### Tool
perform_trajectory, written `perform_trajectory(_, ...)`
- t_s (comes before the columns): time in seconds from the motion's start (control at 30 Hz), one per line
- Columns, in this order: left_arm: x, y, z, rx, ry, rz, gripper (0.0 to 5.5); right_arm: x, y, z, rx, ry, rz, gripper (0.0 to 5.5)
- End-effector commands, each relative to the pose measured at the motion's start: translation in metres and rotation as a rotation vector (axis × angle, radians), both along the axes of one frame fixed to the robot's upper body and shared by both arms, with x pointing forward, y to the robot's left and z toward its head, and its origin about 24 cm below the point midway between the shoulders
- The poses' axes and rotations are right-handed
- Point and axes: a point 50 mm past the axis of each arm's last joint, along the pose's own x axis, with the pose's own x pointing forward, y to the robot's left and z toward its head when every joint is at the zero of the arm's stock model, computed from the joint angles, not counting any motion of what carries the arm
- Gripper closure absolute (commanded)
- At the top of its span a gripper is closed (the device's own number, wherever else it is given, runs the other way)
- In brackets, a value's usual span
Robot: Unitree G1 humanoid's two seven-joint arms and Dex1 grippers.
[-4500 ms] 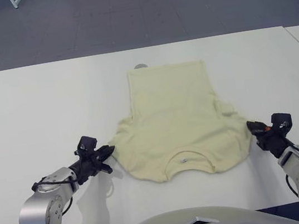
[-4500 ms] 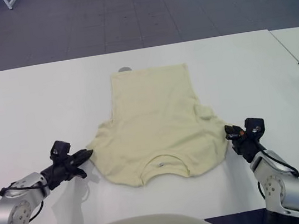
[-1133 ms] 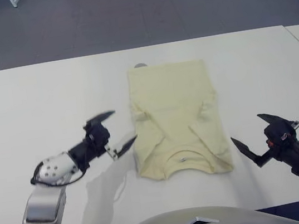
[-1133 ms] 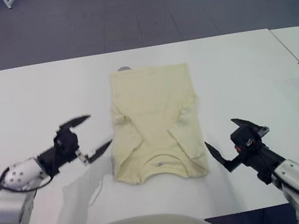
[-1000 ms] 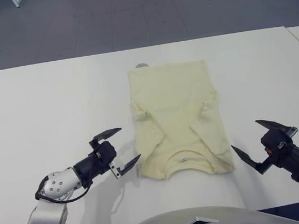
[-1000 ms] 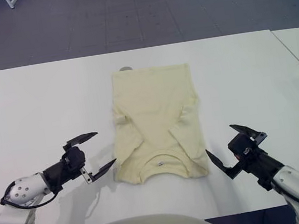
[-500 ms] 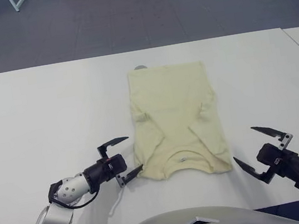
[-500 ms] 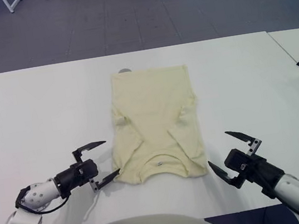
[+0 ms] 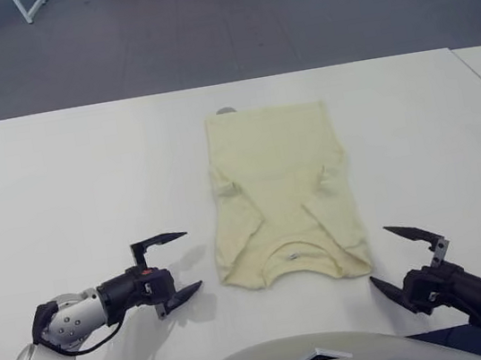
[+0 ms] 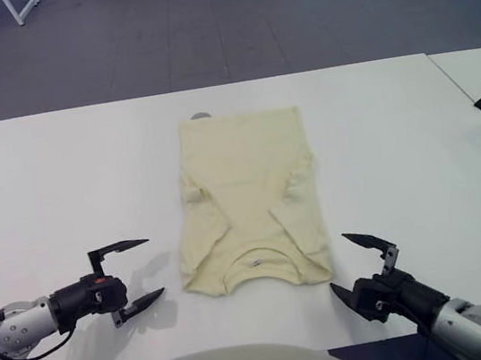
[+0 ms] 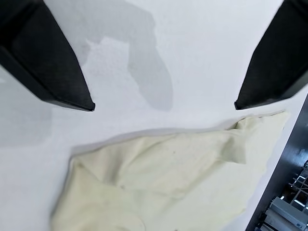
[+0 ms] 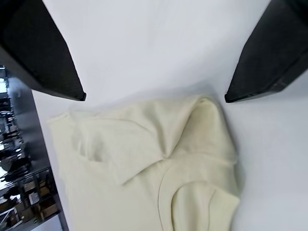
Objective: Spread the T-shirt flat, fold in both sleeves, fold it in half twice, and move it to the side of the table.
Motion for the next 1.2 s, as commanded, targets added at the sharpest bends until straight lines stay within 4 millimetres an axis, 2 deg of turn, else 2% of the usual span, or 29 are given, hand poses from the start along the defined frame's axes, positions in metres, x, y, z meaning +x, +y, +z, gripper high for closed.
perform_trajectory(0.03, 0.004, -0.004, -0.010, 0.094, -0.024, -0.121, 0.10, -0.005, 0.002, -0.033, -0.063, 0.110, 0.006, 0.14)
perform_trajectory(0.17, 0.007, -0.014, -0.014, 0.121, -0.055, -0.211, 0.10, -0.009, 0.005, -0.046, -0.059, 0.142, 0.000, 0.14)
perform_trajectory(0.27, 0.007, -0.020, -0.017, 0.141, -0.069, -0.265, 0.38, -0.016, 0.008, -0.052, -0.048, 0.172, -0.005, 0.59)
perform_trajectory(0.5, 0.005, -0.029, -0.022, 0.154, -0.059, -0.329, 1.56, -0.015, 0.007, -0.054, -0.013, 0.185, -0.042, 1.82)
perform_trajectory(0.8, 0.005, -0.028, -0.029, 0.247, 0.039, -0.422, 3.03, -0.009, 0.010, -0.054, 0.061, 0.207, -0.087, 3.32)
perform_trajectory(1.2, 0.019, -0.031, -0.035, 0.359, 0.149, -0.520, 5.14, 0.004, 0.013, -0.045, 0.143, 0.323, -0.145, 5.33)
